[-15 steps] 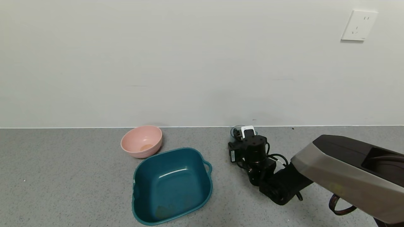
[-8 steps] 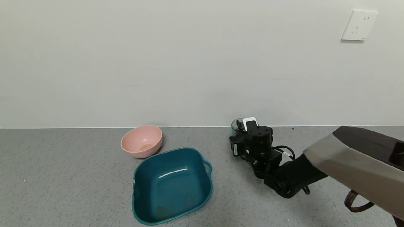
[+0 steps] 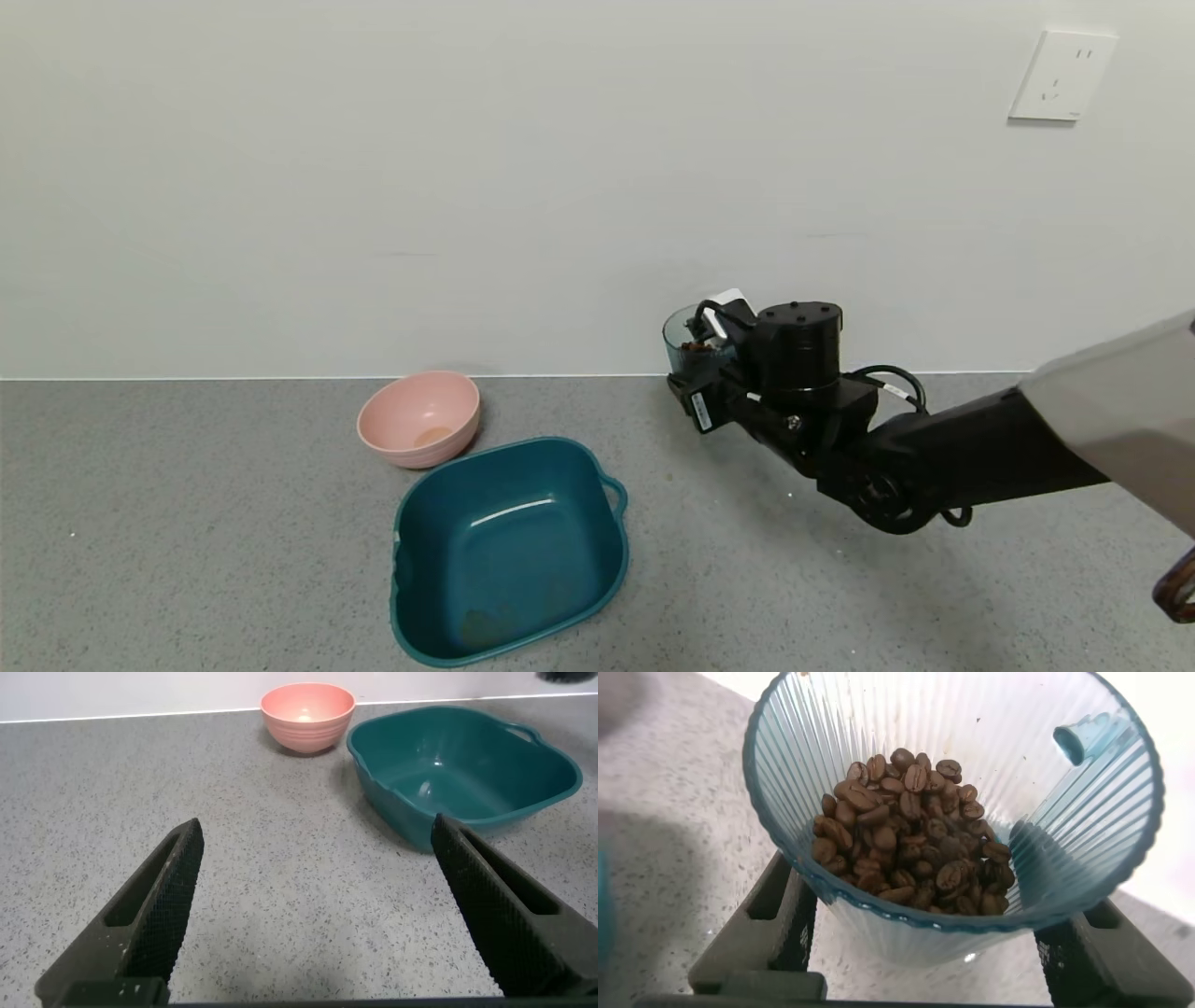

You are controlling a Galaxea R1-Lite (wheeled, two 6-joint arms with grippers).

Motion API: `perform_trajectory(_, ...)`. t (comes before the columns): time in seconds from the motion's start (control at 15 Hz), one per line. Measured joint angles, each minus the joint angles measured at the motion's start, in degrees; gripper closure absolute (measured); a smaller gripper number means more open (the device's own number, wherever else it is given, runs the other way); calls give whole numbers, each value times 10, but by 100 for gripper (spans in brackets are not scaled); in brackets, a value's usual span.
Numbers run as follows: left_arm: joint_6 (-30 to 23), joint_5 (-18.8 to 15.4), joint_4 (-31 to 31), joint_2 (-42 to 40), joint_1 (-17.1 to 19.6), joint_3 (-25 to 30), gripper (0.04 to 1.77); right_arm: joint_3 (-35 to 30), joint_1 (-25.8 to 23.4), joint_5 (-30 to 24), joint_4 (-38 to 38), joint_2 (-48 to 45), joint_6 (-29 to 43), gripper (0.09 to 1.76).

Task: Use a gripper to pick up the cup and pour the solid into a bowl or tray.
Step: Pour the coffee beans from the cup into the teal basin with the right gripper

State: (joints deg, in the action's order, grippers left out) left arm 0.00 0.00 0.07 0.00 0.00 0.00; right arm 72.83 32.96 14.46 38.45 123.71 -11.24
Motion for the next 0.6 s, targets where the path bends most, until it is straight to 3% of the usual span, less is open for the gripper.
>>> perform_trajectory(0.33, 0, 0, 0, 0, 0, 0, 6, 65, 9, -38, -123, -45, -77, 51)
perform_trajectory(0.6, 0, 0, 0, 0, 0, 0, 6, 84, 24, -40, -145, -58, -158, 51)
